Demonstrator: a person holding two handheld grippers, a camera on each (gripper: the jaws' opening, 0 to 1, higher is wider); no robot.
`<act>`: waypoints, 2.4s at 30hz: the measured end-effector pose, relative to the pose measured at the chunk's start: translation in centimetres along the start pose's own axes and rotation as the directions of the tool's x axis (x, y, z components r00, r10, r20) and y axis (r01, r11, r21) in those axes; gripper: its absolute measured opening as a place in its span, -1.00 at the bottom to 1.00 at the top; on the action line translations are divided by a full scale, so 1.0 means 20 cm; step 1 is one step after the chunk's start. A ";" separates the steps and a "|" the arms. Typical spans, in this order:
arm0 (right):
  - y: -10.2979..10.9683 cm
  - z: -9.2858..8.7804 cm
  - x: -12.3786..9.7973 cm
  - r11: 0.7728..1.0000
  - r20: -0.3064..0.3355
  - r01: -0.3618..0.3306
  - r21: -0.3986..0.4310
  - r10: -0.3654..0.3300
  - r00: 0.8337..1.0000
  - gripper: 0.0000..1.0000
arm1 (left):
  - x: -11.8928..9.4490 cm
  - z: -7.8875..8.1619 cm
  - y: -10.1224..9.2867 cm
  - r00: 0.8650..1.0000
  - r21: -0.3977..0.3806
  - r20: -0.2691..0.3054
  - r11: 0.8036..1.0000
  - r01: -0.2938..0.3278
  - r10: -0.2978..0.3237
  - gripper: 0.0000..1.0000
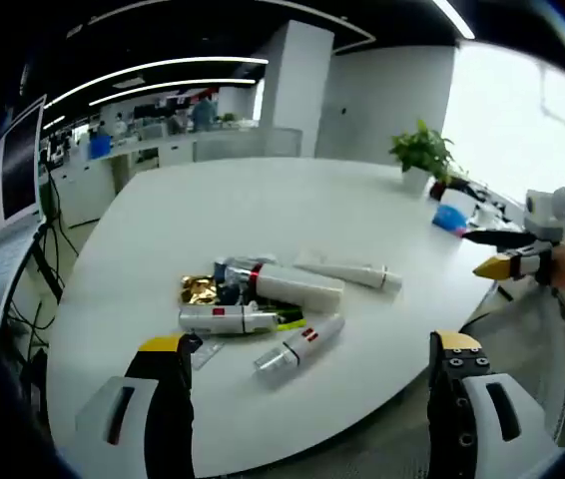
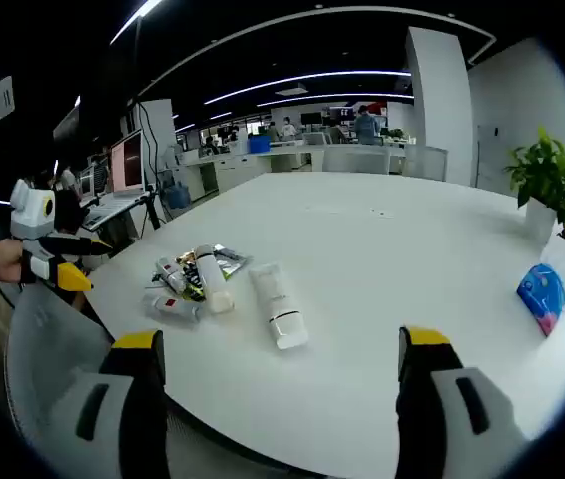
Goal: Arrange the skincare products in the storage area until every visible bottle or jar stands upright without overlapping.
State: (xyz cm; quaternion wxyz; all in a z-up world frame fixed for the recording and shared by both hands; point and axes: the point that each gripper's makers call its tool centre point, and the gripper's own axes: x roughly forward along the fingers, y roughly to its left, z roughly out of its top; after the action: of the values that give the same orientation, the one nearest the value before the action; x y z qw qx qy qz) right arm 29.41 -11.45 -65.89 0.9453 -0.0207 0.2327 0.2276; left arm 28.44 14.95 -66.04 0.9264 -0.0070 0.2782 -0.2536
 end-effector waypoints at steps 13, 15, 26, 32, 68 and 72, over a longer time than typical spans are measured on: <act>0.01 0.00 0.00 1.000 -0.005 -0.003 -0.010 0.003 1.000 0.99 | 0.00 0.01 0.01 1.000 -0.013 0.015 1.000 -0.001 0.001 0.94; 0.01 0.00 0.00 1.000 -0.005 -0.005 -0.010 0.005 1.000 0.99 | 0.00 0.01 0.01 1.000 -0.012 0.012 1.000 -0.003 0.003 0.94; 0.02 -0.01 0.00 1.000 -0.020 -0.022 -0.022 0.021 1.000 0.99 | 0.00 0.01 0.01 1.000 -0.022 0.013 1.000 -0.002 0.002 0.94; 0.02 -0.02 0.00 1.000 -0.022 -0.015 -0.021 0.015 1.000 0.99 | 0.00 0.02 0.02 1.000 -0.031 0.026 0.999 -0.006 0.007 0.94; 0.04 -0.01 0.09 0.999 -0.091 -0.037 -0.023 0.035 0.995 0.99 | 0.00 0.02 0.00 0.999 -0.044 0.025 0.999 0.028 -0.027 0.94; 0.04 -0.01 0.13 0.997 -0.125 -0.054 -0.054 0.047 0.991 0.88 | 0.01 0.01 -0.01 0.999 -0.045 0.018 0.998 0.036 -0.035 0.94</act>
State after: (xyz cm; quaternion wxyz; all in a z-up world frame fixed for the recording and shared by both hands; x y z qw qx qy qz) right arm 31.01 -9.73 -67.27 0.9220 -0.0561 0.2845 0.2564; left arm 28.58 14.75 -65.88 0.9237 -0.0354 0.2757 -0.2637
